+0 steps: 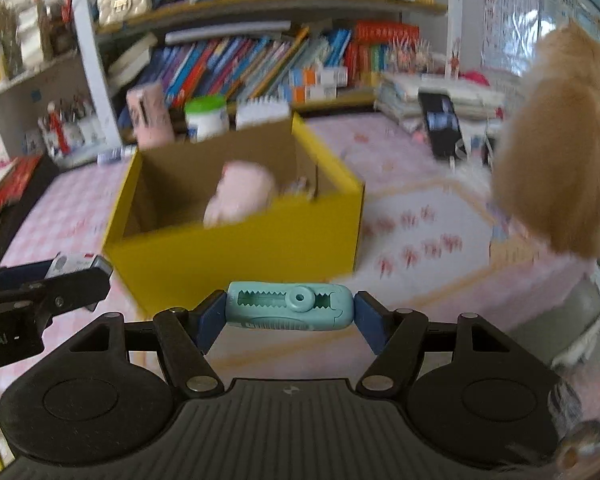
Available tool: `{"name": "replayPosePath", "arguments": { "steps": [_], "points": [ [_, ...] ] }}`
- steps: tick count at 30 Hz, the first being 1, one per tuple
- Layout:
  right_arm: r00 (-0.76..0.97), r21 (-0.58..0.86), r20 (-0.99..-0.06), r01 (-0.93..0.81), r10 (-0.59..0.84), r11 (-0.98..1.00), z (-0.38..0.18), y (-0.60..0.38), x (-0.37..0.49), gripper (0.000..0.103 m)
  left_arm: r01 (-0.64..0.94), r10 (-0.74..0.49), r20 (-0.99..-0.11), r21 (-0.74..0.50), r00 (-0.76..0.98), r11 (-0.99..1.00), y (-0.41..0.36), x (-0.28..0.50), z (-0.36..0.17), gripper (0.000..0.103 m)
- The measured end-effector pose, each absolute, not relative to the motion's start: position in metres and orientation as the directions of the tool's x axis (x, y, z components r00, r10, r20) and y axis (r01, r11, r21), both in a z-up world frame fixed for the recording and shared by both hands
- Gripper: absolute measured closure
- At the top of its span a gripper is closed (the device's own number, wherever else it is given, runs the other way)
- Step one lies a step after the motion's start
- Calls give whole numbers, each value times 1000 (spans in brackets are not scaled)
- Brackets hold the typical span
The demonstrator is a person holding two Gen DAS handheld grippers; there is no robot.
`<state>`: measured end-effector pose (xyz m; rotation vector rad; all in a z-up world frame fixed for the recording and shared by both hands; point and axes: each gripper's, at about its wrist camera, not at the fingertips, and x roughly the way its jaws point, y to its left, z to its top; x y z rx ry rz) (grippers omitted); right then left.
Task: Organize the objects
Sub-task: 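Carry the card box and green dispenser with both grippers over the yellow box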
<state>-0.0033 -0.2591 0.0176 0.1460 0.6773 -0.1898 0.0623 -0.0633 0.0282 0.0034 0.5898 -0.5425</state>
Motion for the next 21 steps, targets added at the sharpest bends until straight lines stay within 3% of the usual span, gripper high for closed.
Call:
{"name": "replayPosePath", "arguments": {
  "steps": [11,21],
  "points": [
    [836,80,-546,112,-50,990,47,-325,76,36,377,-354,-584,-86,731,922,-132,131,11,51],
    [810,91,-580,-39,85,995,35,-335,125,36,297,-269,-700,-84,662,951,-161,163,-27,51]
  ]
}}
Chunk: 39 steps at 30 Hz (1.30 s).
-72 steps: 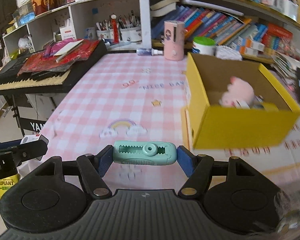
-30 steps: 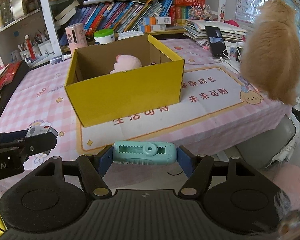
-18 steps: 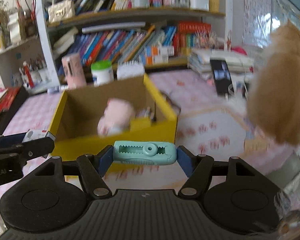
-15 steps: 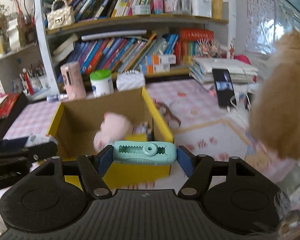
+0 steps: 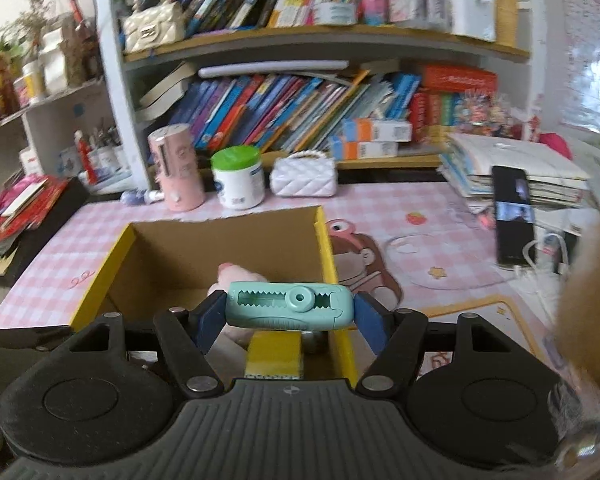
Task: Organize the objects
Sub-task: 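Open the left gripper to drop the card box while the right drops the dispenser into the box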
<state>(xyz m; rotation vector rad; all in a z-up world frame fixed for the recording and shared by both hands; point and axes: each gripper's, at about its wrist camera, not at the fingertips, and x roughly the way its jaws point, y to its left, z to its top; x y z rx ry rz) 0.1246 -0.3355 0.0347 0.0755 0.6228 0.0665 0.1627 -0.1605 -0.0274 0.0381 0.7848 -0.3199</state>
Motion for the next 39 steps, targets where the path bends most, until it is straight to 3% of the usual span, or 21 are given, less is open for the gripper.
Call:
{"name": "replayPosePath", "arguments": {
  "steps": [5,14,18,29,31,33,39],
  "points": [
    [785,100,-603,-102,142,990,26,-332,141,36,283,-238,-700,-53,674,958,-164,161,-26,48],
    [754,116,-625,-165,201,979,14,-329,163,36,278,-175,-590,87,789,957,-150,113,1,35],
    [725,101,-645,-236,244,967,8,-314,172,36,204,-121,-579,81,806,976,-133,96,8,27],
    [666,-41,-722,-313,189,949,-32,-292,183,35,68,-51,-571,8,819,998,-97,66,15,27],
    [674,-30,-716,-291,183,956,-30,-294,180,26,32,-20,-559,11,829,999,-91,64,18,15],
    [697,-14,-697,-251,170,968,-24,-298,174,18,13,-2,-533,17,846,1000,-84,63,24,9],
    [794,6,-600,-120,99,993,8,-300,137,11,13,-2,-484,19,875,1000,-70,63,40,7]
  ]
}}
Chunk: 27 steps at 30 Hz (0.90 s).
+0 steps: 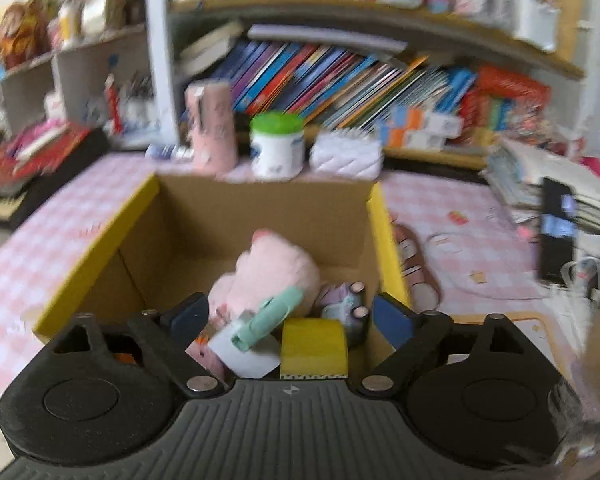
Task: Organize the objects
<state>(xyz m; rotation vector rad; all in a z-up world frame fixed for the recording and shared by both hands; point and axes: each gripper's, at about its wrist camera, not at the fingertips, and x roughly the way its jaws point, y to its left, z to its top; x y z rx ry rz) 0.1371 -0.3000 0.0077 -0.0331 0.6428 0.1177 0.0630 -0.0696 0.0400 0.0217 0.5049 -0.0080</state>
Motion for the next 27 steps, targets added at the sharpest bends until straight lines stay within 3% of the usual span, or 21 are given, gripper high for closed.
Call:
{"name": "replayPosePath", "arguments": {
  "steps": [7,11,18,27],
  "points": [
    [846,17,-532,23,-11,1000,40,-290,90,2,-4,32,-395,70,918,998,-72,48,60,0],
    [865,-36,-490,98,-103,994,35,-268,49,0,25,-5,-417,44,909,999,-72,30,55,0],
    [809,-33,-586,31,-45,999,11,-230,-7,0,69,-57,-486,6,872,998,-66,-4,38,0],
    [804,-8,-591,72,-63,997,10,-217,-39,0,66,-64,-517,-15,854,998,-59,-28,34,0]
  ]
}}
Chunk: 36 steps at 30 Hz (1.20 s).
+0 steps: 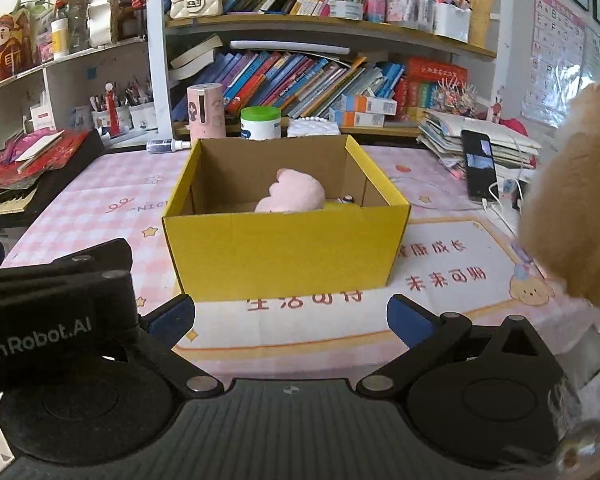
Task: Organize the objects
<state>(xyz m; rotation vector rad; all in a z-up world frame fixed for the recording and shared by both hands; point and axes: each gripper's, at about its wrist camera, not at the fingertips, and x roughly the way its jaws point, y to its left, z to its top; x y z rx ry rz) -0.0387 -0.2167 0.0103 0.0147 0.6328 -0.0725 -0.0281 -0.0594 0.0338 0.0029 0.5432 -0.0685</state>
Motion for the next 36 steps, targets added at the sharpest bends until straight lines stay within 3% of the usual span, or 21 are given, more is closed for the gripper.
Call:
{"name": "replayPosePath", "arguments": {
  "steps": [13,36],
  "points": [
    [776,4,-630,30,-21,1000,7,-206,-58,0,49,-60,-589,-36,806,998,-57,-37,21,0],
    [785,21,-618,-33,39,999,10,-193,-70,0,-1,-26,-591,-46,806,999,-43,-52,24,0]
  ]
}}
